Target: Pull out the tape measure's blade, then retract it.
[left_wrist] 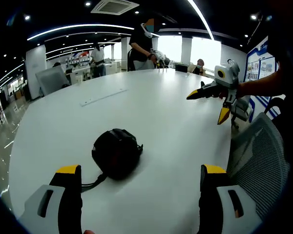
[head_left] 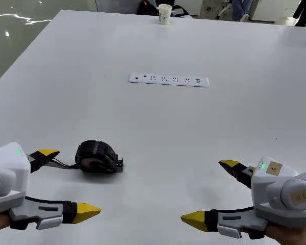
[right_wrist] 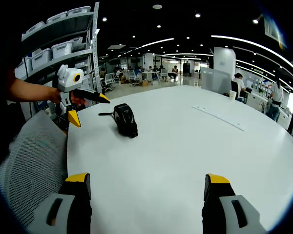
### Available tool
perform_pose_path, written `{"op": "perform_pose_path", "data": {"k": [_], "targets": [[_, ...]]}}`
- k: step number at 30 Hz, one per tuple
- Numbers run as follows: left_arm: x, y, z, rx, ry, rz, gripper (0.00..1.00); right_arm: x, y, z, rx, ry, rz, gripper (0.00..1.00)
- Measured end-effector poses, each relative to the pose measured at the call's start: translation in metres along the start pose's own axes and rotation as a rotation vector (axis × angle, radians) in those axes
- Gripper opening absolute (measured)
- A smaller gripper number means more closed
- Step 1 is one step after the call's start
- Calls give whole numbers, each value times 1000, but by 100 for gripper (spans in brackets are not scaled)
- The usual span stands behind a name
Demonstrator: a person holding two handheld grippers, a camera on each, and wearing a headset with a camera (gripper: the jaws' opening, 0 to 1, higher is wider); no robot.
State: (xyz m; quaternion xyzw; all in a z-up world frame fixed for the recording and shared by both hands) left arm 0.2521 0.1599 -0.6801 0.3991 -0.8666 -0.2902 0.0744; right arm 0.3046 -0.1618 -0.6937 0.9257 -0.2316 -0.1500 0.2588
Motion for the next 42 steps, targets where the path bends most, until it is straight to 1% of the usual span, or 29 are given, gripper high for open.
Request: {"op": "perform_pose_path", "data": {"k": [5, 15, 21, 26, 30, 36, 38, 42], "targets": [[-5, -5, 0, -6, -2, 9, 99, 3, -5, -3, -8, 18, -19, 95], [-14, -14, -2, -24, -27, 33, 99, 10, -19, -11, -30, 56, -58, 94], [-22, -20, -3, -42, -55, 60, 97, 12, -30, -14, -52, 88, -98, 92], [-27, -23, -4, -59, -88, 78, 96, 14, -39, -16, -69, 112, -121, 92], [-32, -25, -4, -71, -102, 97, 95, 15, -45, -20, -76, 126, -139, 92], [-38, -30, -5, -100, -138, 140, 88, 17, -57, -24, -91, 161, -169, 89], [-39, -31, -6, -100, -159, 143, 86, 16, -61, -26, -93, 169, -178, 89], [-41, -34, -7, -105, -173, 161, 82, 17, -68, -28, -107, 195, -197, 88]]}}
Point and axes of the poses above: the centre of the closed fingertips' face, and the gripper's own axes: y roughly backward along the fingers, x roughly to its right, z roughly out of its underside, the point moved 8 cm from there along y, roughly backward along the fingers, and after that the axes turned 8 degrees about -y, right-handed, at the moved point
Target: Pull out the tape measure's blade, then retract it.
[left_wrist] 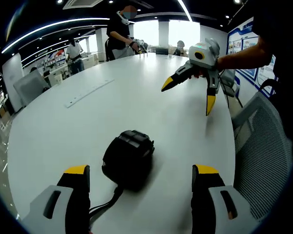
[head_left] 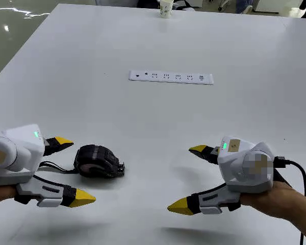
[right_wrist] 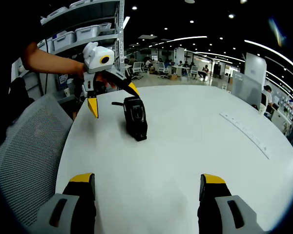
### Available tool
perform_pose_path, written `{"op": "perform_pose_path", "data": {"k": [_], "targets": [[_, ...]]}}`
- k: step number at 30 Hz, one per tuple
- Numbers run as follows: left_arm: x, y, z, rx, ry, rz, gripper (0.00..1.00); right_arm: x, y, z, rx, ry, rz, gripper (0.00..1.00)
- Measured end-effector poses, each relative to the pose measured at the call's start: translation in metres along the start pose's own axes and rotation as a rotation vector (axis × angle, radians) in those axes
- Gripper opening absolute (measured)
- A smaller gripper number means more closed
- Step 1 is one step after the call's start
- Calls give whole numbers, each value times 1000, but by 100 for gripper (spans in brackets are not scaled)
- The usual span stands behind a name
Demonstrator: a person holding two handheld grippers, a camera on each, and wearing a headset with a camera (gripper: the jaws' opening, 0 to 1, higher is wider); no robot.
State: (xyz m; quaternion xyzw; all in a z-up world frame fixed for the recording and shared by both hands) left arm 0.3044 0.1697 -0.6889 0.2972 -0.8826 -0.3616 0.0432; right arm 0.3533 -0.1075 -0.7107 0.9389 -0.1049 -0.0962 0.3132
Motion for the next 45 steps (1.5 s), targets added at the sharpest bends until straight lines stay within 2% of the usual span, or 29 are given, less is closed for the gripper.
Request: {"op": "perform_pose_path", "data": {"k": [15, 29, 34, 45], "targets": [[-14, -9, -1, -46, -98, 73, 60, 3, -30, -17, -20, 95, -82, 76], [-29, -15, -1, -97, -180, 131, 44, 2, -58, -32, -39, 193, -150, 60], [-32, -16, -2, -114, -217, 154, 36, 2, -68, -38, -45, 250, -171, 52], [-38, -20, 0, -150, -243, 202, 28, 0, -88, -45, -64, 303, -207, 39]]}}
Point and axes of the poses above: the centre of the closed fingertips' face, and the gripper's own axes: y roughly backward along the fingers, x roughly to its right, z roughly out of its underside, the point moved 8 cm from there along y, roughly backward along the fingers, and after that the axes turned 8 degrees about -y, right-handed, at the moved point
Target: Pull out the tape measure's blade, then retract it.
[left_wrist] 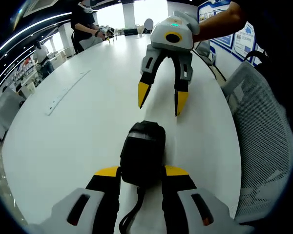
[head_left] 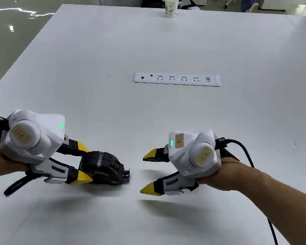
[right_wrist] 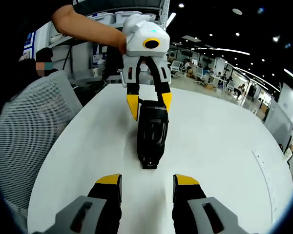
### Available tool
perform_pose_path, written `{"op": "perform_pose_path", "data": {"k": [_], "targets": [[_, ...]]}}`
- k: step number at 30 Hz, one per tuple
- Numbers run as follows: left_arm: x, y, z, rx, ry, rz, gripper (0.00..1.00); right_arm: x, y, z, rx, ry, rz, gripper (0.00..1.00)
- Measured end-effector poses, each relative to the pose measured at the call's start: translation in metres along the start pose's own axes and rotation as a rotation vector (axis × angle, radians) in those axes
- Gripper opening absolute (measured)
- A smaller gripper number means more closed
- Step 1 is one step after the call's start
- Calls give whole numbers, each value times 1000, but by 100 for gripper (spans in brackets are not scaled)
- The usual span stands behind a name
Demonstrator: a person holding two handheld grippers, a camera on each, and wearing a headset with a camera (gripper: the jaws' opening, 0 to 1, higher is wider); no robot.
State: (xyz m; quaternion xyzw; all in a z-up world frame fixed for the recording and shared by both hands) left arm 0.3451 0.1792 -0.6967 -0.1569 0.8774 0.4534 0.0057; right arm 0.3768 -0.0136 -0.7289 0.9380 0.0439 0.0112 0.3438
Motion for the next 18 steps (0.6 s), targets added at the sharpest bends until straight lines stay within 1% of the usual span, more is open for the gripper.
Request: {"op": "perform_pose_path", "data": {"k": [5, 7, 9, 13, 15, 18], "targets": [[-2, 0, 1, -6, -14, 7, 25, 3, -8, -2, -7, 15, -8, 33], [-2, 0, 1, -8, -10, 12, 25, 3, -12, -3, -9, 17, -10, 30], [-2, -1, 1, -6, -16, 11, 25, 4, -15, -5, -12, 20, -4, 30], [-2, 0, 1, 0, -26, 10, 25, 6, -20, -7, -17, 21, -8, 24], [-2, 0, 2, 3, -30, 10, 24, 7, -21, -7, -19, 24, -8, 23], [-3, 0, 2, 9, -28, 11, 24, 8, -23, -7, -22, 23, -11, 20]]}}
Point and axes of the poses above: the centre of the closed fingertips' face, and the gripper's own axes: y roughly backward along the fingers, x roughly to its right, z roughly out of its underside, the point moved 8 cm from there along y, roughly backward along the fingers, and after that the axes turned 8 degrees about -y, right-handed, at the moved point
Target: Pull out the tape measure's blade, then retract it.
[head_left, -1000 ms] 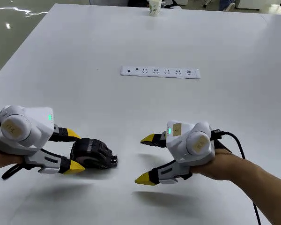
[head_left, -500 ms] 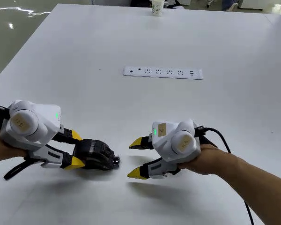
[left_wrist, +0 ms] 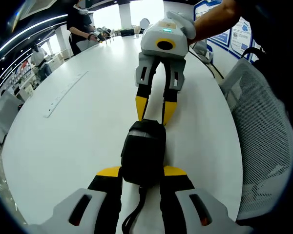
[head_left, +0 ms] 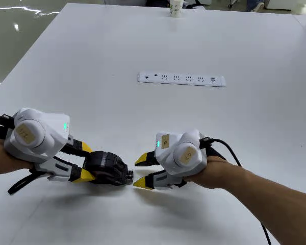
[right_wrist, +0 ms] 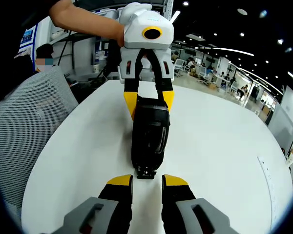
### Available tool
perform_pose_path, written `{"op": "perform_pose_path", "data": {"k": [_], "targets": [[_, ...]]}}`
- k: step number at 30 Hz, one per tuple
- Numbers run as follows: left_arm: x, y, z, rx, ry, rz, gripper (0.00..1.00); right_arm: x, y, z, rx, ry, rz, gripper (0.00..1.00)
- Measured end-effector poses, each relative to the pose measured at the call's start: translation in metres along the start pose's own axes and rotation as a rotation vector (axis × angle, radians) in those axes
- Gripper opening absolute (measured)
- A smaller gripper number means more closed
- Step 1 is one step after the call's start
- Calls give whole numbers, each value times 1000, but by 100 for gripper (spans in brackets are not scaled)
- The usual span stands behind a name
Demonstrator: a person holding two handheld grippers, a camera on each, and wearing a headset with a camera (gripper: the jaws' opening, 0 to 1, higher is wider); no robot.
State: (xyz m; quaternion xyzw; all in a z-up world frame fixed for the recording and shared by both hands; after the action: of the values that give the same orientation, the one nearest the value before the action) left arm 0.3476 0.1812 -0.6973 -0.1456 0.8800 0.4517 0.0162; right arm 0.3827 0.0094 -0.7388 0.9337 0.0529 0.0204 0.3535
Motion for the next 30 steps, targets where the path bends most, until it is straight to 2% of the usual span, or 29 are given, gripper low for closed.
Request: {"op": "perform_pose_path", "data": {"k": [19, 30], "targets": [[0, -1, 3, 24, 21, 5, 24, -1, -14, -4, -17, -1, -16, 12], [1, -2, 4, 33, 40, 8, 23, -2, -14, -3, -22, -9, -13, 10]]}}
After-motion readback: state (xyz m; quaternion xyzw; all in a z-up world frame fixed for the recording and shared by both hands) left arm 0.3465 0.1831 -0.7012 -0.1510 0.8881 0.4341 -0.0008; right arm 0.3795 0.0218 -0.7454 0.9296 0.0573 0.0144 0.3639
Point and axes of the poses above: the centre of the closed fingertips' face, and the gripper's own axes: y roughly backward along the fingers, x roughly to its right, z roughly out of its underside, the point moved 8 cm from there along y, roughly backward along the fingers, and after that the axes turned 8 degrees about -y, right-handed, at the moved point
